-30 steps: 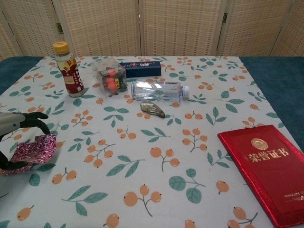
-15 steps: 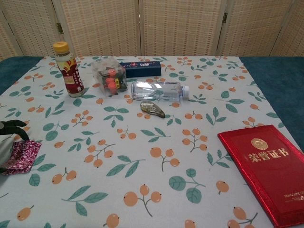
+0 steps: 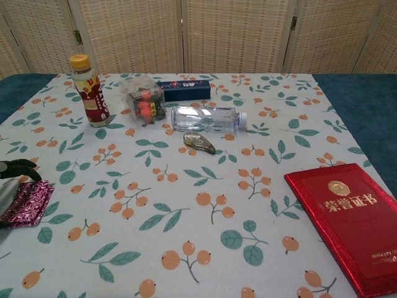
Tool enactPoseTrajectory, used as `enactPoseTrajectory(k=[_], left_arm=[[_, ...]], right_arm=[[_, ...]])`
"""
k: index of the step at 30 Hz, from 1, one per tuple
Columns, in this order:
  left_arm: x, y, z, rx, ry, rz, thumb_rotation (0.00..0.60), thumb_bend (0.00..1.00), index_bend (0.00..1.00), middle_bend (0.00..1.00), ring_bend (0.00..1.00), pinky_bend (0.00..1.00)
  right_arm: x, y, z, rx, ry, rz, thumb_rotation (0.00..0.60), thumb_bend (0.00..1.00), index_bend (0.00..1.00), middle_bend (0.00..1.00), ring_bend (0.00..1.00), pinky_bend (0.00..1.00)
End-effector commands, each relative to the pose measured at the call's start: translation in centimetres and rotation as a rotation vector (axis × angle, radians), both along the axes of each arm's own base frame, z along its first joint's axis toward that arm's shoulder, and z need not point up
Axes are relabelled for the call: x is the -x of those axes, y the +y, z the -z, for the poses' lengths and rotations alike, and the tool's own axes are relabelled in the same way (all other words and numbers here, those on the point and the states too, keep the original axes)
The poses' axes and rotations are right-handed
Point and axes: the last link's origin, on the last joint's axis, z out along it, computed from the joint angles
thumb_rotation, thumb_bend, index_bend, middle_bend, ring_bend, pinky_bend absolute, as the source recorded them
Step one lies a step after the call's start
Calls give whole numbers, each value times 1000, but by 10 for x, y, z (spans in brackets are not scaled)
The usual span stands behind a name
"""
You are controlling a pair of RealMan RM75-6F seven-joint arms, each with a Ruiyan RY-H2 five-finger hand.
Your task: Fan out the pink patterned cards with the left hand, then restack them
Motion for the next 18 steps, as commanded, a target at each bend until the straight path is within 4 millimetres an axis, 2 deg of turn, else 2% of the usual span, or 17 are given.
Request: enactPoseTrajectory(k=[1, 12, 15, 18], left_arm=[[0, -1, 1, 2, 0, 0, 600, 354, 166, 0, 0, 0], [-4, 0, -2, 8, -34, 1, 600, 346, 78, 0, 0, 0], [-8, 4, -14, -55, -99, -11, 600, 345, 74, 0, 0, 0], [-8, 12, -38, -199, -174, -7, 600, 348, 86, 0, 0, 0]], right_arm=[[0, 0, 0, -4, 1, 2, 600, 270, 141, 0, 0, 0], [0, 0, 0, -3, 1, 2, 600, 270, 141, 0, 0, 0], [0, 0, -1, -6, 4, 4, 600, 270, 141, 0, 0, 0], [-2, 0, -4, -10, 9, -1, 600, 270, 141, 0, 0, 0]])
